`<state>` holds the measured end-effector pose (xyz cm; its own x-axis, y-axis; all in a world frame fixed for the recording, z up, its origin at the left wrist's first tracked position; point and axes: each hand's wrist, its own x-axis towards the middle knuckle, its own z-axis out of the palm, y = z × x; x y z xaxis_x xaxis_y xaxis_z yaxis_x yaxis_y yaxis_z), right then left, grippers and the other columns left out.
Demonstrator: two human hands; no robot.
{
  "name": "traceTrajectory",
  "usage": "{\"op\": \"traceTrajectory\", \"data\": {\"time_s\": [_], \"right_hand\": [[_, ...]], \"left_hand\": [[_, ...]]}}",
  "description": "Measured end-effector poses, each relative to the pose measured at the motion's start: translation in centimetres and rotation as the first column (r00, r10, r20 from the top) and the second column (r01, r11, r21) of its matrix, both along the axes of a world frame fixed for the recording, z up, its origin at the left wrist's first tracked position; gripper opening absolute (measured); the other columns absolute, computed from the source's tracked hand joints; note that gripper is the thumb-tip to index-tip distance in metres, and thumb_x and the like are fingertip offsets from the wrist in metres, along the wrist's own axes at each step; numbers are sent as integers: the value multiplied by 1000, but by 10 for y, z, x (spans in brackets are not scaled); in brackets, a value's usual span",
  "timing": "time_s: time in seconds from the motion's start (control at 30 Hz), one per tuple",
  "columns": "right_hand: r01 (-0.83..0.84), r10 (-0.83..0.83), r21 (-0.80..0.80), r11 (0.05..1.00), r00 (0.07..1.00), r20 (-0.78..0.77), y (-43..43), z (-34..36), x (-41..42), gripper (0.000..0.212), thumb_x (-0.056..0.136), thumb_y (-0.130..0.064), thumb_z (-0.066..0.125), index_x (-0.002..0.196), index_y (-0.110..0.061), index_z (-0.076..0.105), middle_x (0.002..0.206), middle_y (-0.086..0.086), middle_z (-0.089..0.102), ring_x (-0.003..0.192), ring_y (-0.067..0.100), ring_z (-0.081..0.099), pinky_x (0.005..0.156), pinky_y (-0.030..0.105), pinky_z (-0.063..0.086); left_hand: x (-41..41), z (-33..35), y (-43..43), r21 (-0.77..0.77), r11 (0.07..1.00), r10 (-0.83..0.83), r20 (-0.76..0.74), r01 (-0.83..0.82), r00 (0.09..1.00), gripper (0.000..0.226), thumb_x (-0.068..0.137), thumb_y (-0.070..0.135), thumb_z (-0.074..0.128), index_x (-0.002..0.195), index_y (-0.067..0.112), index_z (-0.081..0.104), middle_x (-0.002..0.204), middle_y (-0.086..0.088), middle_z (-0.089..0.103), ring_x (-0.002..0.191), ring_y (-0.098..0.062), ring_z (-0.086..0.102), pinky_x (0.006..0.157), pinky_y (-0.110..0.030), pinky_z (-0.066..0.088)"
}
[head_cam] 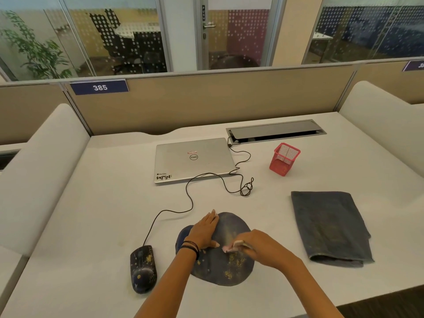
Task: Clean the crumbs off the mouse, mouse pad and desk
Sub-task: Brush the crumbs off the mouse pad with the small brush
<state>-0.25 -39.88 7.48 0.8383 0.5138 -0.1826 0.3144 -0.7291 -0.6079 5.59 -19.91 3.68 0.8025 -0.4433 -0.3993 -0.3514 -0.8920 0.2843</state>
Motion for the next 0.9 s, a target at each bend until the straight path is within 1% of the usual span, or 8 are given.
{"op": "traceTrajectory", "data": {"time_s": [0.07, 0.2, 0.33, 0.43, 0.57, 0.63, 0.77, 0.9], "right_hand": [[27, -28, 5, 1000, 999, 17, -1, 6, 3, 23, 95, -26, 51, 111, -23, 67, 113, -2, 68, 101, 13, 61, 77, 0, 37], [151, -162, 101, 983, 981, 105, -3, 19, 16, 22, 95, -20, 52, 108, -19, 70, 113, 0, 69, 103, 15, 63, 93, 22, 46], [277, -280, 69, 958, 959, 39, -8, 14, 19, 24, 96, -21, 49, 114, -16, 65, 119, 4, 66, 107, 18, 61, 98, 20, 43], [223, -225, 64, 973, 974, 28, -6, 13, 8, 22, 96, -22, 51, 107, -18, 69, 113, 0, 69, 103, 15, 62, 93, 15, 42], [131, -134, -72, 989, 990, -39, -4, 16, -3, 24, 96, -25, 49, 106, -14, 67, 111, 3, 68, 102, 21, 61, 92, 32, 47], [144, -144, -21, 989, 989, -28, -7, 20, -1, 22, 96, -22, 48, 101, -14, 68, 106, 3, 70, 98, 20, 62, 88, 30, 49], [290, -294, 151, 945, 956, 7, -15, 22, 6, 22, 97, -20, 49, 106, -19, 68, 108, -4, 68, 96, 7, 60, 83, 4, 40], [311, -312, 171, 935, 950, -22, -20, 13, 6, 19, 96, -22, 50, 97, -28, 67, 102, -5, 70, 91, 8, 62, 83, 12, 44]], "left_hand": [[-1, 1, -1, 1, 1000, 3, -1, -3, 1000, 94, 88, 33, 63, 151, 9, -2, 160, -9, -10, 149, -23, -1, 121, -33, 12], [-1, 2, -2, 3, 1000, 8, -4, -8, 1000, 94, 88, 32, 64, 151, 8, -1, 160, -9, -9, 148, -23, 0, 120, -33, 14], [-1, 3, -1, -7, 1000, 14, -8, -14, 1000, 93, 87, 32, 64, 151, 10, 0, 160, -7, -8, 149, -23, 0, 120, -33, 14], [-1, 4, -1, -18, 1000, 22, -11, -22, 1000, 93, 87, 33, 64, 151, 10, 0, 160, -7, -8, 149, -23, 1, 120, -34, 15], [-1, 4, 0, -9, 1000, 18, -8, -19, 1000, 93, 87, 33, 64, 151, 10, 0, 160, -7, -8, 149, -23, 1, 120, -34, 15], [-1, 4, 0, -7, 1000, 16, -4, -16, 1000, 94, 87, 33, 64, 151, 10, 0, 160, -8, -8, 149, -23, 1, 120, -34, 16], [-1, 3, 0, -12, 1000, 16, -7, -16, 1000, 94, 87, 33, 64, 151, 9, 0, 160, -8, -8, 149, -23, 0, 120, -34, 15], [-1, 2, -1, -12, 1000, 15, -8, -15, 1000, 94, 87, 33, 64, 151, 10, -1, 160, -7, -8, 149, -23, 0, 120, -34, 16]]}}
